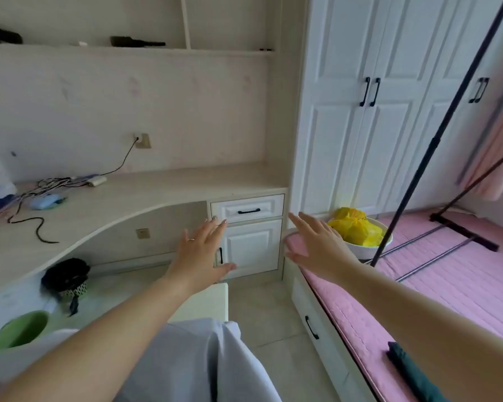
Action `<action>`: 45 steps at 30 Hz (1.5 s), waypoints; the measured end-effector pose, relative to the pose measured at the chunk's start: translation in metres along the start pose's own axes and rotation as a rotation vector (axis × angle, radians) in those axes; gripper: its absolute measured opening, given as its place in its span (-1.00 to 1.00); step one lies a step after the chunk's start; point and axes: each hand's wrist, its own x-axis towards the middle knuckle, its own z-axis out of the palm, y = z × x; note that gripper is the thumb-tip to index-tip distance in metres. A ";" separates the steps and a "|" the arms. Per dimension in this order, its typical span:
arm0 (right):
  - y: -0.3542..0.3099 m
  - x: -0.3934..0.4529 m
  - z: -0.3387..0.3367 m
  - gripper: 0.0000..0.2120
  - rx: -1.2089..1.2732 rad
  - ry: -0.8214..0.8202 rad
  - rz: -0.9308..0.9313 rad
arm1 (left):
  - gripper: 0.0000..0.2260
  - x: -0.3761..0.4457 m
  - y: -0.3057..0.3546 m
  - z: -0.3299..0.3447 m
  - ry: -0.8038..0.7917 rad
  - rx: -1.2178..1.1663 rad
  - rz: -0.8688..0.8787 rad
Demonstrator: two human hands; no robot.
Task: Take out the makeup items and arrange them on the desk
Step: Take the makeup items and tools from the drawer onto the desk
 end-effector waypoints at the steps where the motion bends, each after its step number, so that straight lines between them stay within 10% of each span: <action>1: 0.008 0.006 0.005 -0.21 0.015 -0.009 0.004 | -0.20 0.009 0.003 0.008 -0.019 -0.010 -0.003; 17: 0.188 0.195 0.090 -0.28 0.115 -0.323 -0.044 | -0.29 0.198 0.034 0.125 -0.108 -0.275 -0.275; 45: 0.242 0.568 0.287 -0.36 0.113 -0.667 -0.052 | -0.42 0.542 -0.149 0.285 -0.459 -0.287 -0.207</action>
